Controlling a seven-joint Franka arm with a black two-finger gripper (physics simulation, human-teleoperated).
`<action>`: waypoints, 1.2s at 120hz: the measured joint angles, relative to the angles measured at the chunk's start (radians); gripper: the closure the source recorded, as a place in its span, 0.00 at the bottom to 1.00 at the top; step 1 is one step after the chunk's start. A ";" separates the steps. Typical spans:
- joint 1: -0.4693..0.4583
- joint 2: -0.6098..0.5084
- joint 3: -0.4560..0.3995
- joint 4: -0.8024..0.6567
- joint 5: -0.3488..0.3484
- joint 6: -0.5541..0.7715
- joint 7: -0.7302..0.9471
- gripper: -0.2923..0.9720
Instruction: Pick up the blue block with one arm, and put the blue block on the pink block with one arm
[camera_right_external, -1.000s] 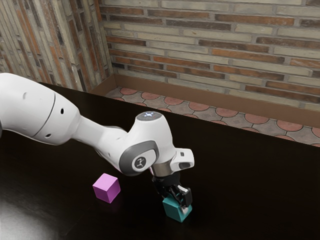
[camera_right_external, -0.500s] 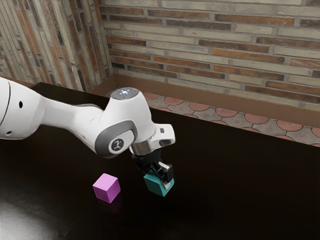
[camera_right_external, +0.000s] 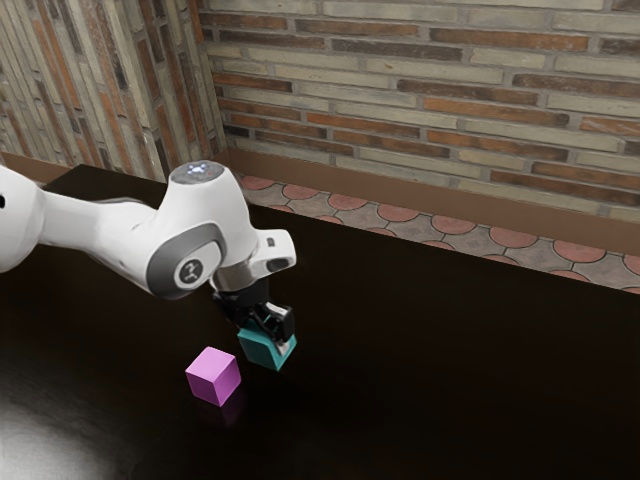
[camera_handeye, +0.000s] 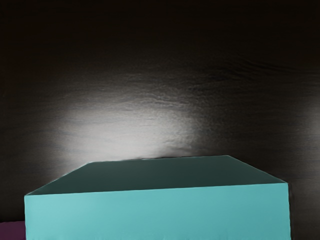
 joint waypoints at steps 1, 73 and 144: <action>-0.001 -0.001 0.003 0.000 0.000 0.000 0.002 0.48; -0.008 -0.090 0.169 -0.084 0.001 -0.036 0.154 0.47; -0.010 -0.105 0.210 -0.124 0.000 -0.052 0.234 0.47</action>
